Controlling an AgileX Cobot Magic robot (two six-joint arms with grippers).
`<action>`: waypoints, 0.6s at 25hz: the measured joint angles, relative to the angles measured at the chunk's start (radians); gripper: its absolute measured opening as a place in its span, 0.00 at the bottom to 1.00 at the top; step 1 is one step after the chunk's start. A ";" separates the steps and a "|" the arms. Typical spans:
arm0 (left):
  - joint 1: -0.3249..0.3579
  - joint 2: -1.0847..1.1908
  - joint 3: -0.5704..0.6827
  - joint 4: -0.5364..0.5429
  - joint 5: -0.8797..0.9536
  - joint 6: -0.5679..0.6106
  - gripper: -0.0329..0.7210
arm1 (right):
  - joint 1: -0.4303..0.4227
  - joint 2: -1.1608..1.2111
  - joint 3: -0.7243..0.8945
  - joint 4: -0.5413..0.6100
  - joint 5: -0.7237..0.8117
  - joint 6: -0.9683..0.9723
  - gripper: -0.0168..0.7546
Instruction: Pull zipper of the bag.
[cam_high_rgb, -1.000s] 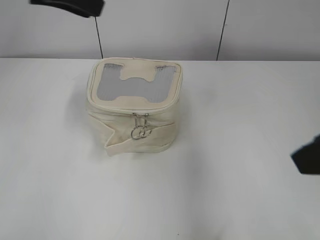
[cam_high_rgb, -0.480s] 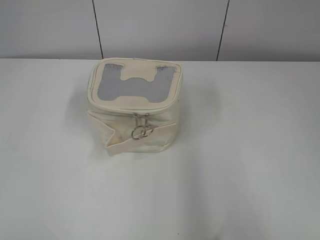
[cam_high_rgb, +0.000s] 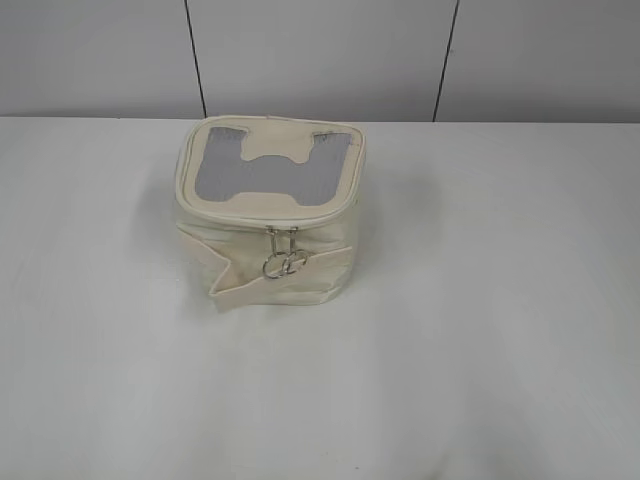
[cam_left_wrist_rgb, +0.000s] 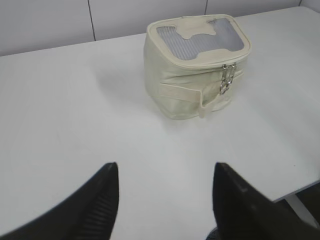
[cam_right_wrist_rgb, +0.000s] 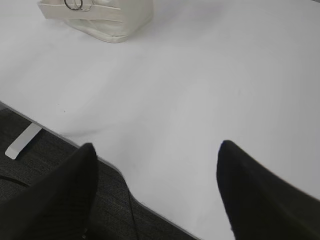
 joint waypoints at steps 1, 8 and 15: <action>0.004 0.000 0.003 0.001 -0.004 -0.008 0.65 | 0.000 0.000 0.000 0.000 0.000 0.001 0.77; 0.012 0.000 0.004 0.004 -0.010 -0.017 0.65 | 0.000 -0.001 0.000 -0.002 -0.002 0.003 0.76; 0.014 0.000 0.004 0.004 -0.010 -0.018 0.62 | -0.005 -0.001 0.000 -0.002 -0.002 0.003 0.76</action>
